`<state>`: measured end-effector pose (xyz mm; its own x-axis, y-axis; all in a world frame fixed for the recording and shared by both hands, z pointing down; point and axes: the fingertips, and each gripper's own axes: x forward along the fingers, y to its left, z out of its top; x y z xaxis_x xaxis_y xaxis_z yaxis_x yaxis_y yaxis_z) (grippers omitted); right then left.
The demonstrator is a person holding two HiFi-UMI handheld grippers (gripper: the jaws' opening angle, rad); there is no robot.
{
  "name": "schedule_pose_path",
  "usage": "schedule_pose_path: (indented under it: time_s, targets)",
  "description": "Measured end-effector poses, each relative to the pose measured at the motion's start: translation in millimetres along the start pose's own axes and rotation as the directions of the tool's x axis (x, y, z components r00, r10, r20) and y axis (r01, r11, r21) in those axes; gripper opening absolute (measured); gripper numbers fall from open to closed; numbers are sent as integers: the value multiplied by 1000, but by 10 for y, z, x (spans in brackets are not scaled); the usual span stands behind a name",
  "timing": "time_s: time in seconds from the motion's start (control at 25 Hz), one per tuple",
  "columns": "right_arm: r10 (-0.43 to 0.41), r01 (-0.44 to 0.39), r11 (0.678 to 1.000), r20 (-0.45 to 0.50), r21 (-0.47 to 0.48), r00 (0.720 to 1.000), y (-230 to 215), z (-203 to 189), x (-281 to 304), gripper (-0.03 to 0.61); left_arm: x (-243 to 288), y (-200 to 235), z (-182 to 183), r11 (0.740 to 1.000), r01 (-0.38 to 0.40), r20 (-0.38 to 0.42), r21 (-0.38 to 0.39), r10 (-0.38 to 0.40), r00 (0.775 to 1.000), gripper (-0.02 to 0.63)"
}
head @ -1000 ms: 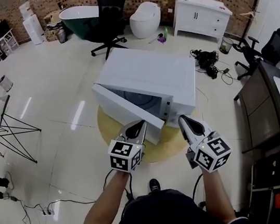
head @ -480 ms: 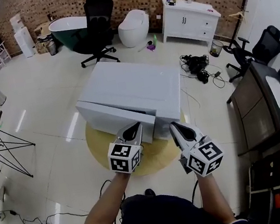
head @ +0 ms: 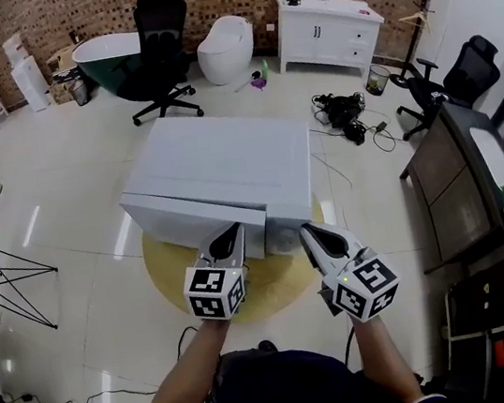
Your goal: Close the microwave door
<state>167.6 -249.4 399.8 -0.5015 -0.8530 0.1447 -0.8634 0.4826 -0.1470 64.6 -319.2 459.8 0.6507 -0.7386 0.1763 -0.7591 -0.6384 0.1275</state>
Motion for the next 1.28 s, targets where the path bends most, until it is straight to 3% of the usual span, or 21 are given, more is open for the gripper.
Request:
schedule_pose_path:
  time_s: [0.24,0.44,0.8,1.28]
  targets:
    - [-30,30,999,-2,13,1000,-111,-14,-48,2,61,21,22,1000,2,15,9,-2,1000,12]
    - [-48,48,999,3,17,999,-159,-6,-34,2,208,56,56,998,32,-1,62,-32,999,11]
    - [-42,42,999,21,4,999,19,76,-33,2,192,49,63,999,35,-16,21,-35,999,11]
    - [-40,40,999,41,-5,998,573,65,86,2,-522,102,244,995,101,14,13,-101,995,11]
